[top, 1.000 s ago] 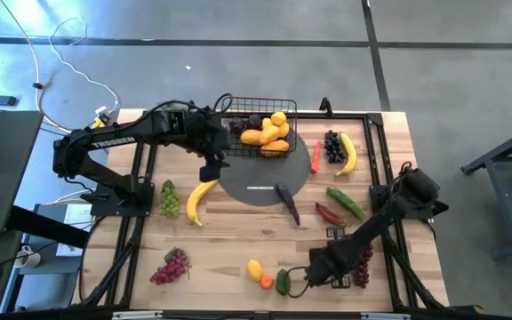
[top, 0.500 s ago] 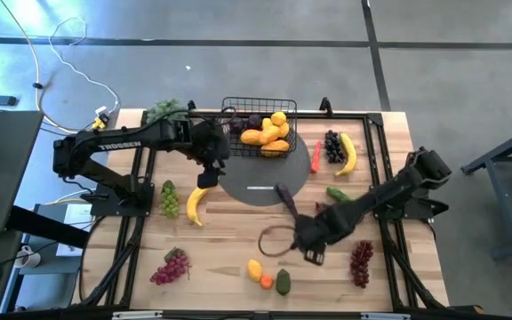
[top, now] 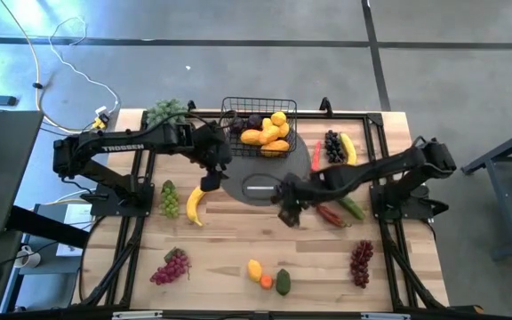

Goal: Build produce basket
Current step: Put the lime into the black wire basket

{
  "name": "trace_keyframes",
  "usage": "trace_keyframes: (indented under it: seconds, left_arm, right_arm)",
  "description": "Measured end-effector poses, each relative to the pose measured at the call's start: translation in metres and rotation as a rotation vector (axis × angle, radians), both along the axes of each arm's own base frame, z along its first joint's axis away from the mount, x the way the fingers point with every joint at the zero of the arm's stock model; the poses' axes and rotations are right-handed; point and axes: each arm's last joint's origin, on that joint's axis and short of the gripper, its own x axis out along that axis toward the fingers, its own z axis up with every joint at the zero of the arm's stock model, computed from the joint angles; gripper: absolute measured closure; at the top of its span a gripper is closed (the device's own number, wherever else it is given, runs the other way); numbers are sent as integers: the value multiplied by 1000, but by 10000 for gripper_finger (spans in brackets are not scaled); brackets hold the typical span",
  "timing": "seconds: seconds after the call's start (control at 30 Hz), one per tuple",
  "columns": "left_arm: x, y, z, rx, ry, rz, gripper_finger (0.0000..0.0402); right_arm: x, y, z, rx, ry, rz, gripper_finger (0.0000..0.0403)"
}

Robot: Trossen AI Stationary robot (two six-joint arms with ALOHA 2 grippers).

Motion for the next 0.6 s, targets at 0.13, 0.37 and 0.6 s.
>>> trace_keyframes:
  seconds: [0.13, 0.37, 0.6]
  left_arm:
    - [4, 1, 0, 7, -29, 2, 151]
    - [5, 1, 0, -5, -40, 29, 151]
    - [5, 1, 0, -23, -41, 60, 151]
  right_arm:
    - [8, -26, 5, -42, -68, -22, 255]
    - [17, -74, 12, -129, -164, -43, 255]
    - [20, -122, 20, -260, -251, -42, 255]
